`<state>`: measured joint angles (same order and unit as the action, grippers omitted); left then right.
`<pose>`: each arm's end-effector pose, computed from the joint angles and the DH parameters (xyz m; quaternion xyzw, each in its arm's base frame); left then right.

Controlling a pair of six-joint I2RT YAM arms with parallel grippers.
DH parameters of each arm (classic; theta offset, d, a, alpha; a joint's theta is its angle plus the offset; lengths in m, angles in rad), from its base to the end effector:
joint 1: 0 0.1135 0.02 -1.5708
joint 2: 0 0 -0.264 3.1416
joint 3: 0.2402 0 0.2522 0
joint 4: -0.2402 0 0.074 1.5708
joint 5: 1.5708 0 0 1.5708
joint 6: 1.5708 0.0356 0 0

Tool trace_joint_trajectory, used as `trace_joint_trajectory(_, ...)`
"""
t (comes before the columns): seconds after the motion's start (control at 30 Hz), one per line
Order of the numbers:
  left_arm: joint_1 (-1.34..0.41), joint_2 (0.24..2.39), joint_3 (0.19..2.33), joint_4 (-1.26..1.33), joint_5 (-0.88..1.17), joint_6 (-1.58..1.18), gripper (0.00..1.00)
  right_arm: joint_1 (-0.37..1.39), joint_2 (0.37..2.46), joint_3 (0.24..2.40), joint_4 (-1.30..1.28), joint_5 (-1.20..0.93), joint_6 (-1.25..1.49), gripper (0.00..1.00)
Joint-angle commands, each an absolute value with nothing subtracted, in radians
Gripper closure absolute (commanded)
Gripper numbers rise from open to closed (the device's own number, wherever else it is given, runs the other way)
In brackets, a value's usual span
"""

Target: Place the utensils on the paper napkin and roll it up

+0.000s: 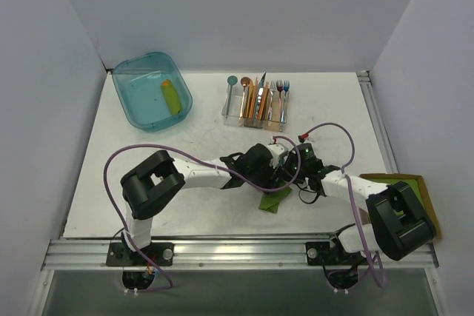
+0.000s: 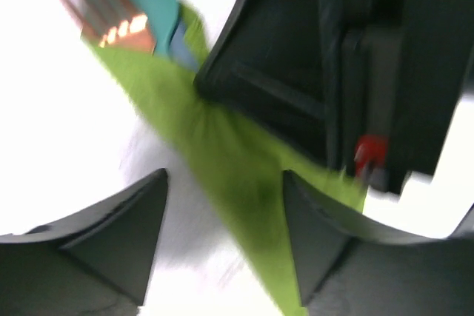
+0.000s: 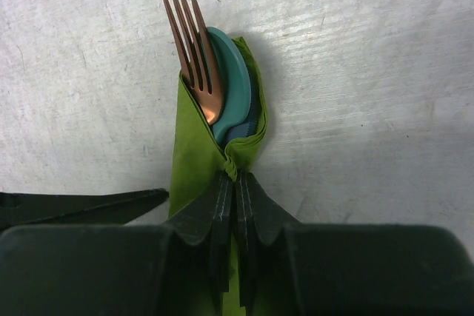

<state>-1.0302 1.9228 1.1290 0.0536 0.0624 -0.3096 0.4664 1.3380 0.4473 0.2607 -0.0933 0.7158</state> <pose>0.2073 -0.3496 0.1548 0.3342 0.8514 -0.2728 0.2984 0.2202 0.1146 0.1532 0.0898 0.8861 0.2868 0.3528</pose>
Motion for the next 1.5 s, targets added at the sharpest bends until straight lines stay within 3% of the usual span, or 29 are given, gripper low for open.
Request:
trace_joint_trajectory(0.0,-1.014,1.818,1.106,-0.054,0.054,-0.308,0.27,0.480,1.344,0.423,0.178,-0.086,0.726,1.00)
trace_joint_trajectory(0.13,-1.005,1.715,1.075,-0.097,0.008,-0.313,0.03,0.480,1.327,0.417,0.224,-0.084,0.726,1.00)
trace_joint_trajectory(0.5,-0.910,1.349,0.761,-0.014,-0.254,-0.524,0.06,0.491,1.236,0.411,0.339,-0.051,0.689,1.00)
trace_joint_trajectory(0.93,-0.868,1.221,0.672,0.103,-0.126,-0.460,0.06,0.515,1.167,0.364,0.518,-0.058,0.624,1.00)
trace_joint_trajectory(1.47,-0.868,1.236,0.650,0.202,-0.012,-0.411,0.06,0.520,1.112,0.334,0.549,-0.087,0.634,1.00)
